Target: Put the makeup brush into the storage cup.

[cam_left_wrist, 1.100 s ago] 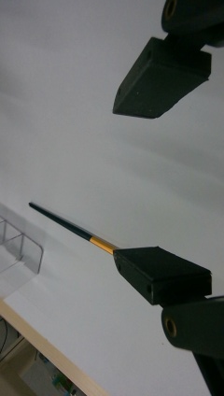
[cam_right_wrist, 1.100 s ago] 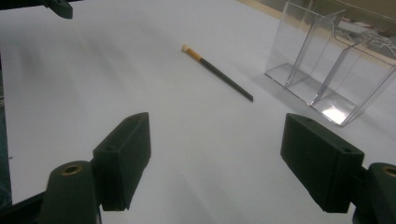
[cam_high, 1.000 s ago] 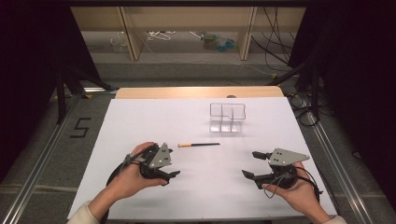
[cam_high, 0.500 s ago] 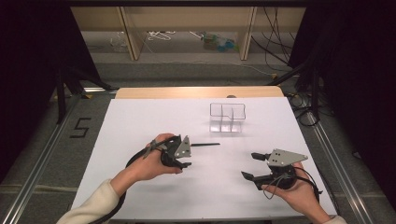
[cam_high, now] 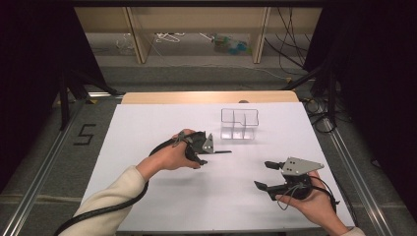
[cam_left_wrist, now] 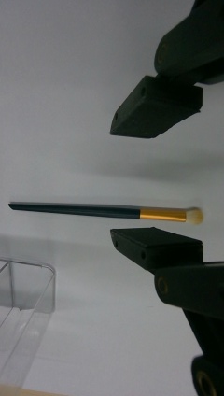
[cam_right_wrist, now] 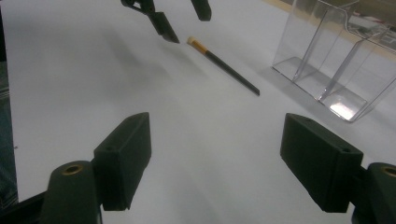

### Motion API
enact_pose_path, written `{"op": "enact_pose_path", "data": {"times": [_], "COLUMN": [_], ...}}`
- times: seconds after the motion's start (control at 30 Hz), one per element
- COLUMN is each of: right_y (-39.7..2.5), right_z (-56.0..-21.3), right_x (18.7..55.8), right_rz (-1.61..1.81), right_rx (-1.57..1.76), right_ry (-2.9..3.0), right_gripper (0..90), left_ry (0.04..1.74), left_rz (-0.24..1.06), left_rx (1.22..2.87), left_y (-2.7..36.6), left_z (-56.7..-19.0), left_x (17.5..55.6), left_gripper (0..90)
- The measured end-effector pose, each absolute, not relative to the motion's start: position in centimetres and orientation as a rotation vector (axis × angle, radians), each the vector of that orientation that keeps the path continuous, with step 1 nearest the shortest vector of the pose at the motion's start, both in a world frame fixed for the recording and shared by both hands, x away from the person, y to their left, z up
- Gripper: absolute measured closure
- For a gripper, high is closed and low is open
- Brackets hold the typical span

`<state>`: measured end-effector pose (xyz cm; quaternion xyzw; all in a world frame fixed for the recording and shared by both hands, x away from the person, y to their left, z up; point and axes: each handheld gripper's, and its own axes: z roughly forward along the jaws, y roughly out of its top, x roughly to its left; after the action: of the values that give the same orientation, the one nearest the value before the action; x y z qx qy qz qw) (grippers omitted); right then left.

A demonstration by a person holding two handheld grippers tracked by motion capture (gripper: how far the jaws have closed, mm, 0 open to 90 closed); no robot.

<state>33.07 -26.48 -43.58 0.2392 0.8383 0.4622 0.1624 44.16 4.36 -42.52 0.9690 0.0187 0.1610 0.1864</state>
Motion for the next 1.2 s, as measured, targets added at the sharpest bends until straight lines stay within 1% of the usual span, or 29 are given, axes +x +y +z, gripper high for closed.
{"op": "enact_pose_path", "data": {"times": [0.37, 0.6, 1.2], "right_y": [-26.5, -26.5, -26.4], "right_z": [-43.6, -43.6, -43.7], "right_x": [33.1, 33.1, 33.2], "right_rz": [1.328, 1.326, 1.333], "right_rx": [0.689, 0.686, 0.676], "right_ry": [2.393, 2.396, 2.387], "right_gripper": [25.7, 25.7, 25.7], "left_ry": [0.028, 0.031, 0.111], "left_rz": [0.443, 0.409, 0.316], "left_rx": [2.788, 2.817, 2.848], "left_y": [3.1, 2.3, 1.3], "left_z": [-43.6, -44.4, -45.8], "left_x": [46.2, 47.2, 49.2], "left_gripper": [47.5, 48.4, 48.5]}}
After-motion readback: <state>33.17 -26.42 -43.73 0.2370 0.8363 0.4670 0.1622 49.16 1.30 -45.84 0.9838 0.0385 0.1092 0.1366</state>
